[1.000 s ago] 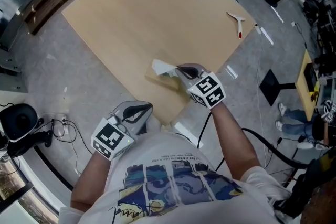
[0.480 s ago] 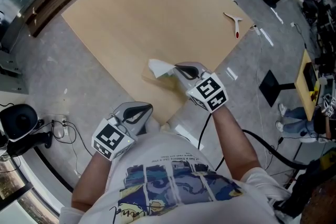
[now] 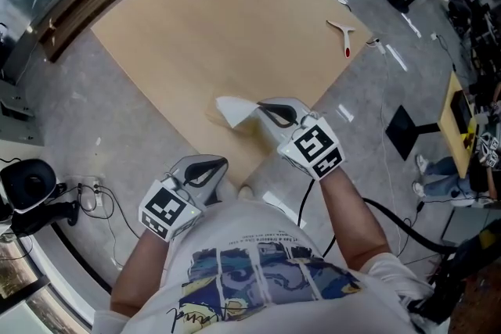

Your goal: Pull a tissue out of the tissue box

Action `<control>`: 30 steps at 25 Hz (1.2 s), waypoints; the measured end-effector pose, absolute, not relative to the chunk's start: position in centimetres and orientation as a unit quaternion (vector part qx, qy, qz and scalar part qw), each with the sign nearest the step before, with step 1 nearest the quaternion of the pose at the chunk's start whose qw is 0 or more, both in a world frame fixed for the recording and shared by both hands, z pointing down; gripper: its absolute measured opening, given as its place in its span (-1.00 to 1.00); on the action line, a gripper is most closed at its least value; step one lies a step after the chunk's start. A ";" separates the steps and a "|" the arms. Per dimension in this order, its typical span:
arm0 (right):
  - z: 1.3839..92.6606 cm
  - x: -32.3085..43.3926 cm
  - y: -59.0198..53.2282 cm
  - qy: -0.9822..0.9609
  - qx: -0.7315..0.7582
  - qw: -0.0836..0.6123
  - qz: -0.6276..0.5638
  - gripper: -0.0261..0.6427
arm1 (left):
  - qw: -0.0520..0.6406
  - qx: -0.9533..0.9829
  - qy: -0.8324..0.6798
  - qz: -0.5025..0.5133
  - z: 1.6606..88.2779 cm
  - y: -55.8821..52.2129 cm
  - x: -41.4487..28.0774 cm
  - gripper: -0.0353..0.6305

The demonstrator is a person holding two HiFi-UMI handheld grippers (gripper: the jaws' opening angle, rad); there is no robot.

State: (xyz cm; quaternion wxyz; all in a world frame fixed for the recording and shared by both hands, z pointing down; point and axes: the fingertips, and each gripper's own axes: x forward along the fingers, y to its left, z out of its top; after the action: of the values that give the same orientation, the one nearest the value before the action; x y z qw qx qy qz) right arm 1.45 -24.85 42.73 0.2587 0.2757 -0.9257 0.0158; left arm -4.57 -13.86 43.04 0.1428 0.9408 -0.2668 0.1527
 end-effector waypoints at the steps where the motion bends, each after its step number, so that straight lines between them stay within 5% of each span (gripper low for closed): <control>1: 42.5 1.6 -24.5 -0.926 0.275 0.258 0.013 -0.91 | 0.142 0.941 -0.268 0.152 43.0 -13.7 -4.3 -0.89; 30: 38.1 3.9 -14.1 -0.943 0.239 0.229 -0.034 -0.91 | 0.148 0.936 -0.273 0.165 44.5 -6.4 -0.1 -0.88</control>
State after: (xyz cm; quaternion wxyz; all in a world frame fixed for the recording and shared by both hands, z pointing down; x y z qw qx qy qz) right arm 3.87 -14.07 38.09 0.2295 0.2392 -0.9429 -0.0336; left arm -0.06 -6.41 44.55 0.1481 0.9363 -0.2725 0.1649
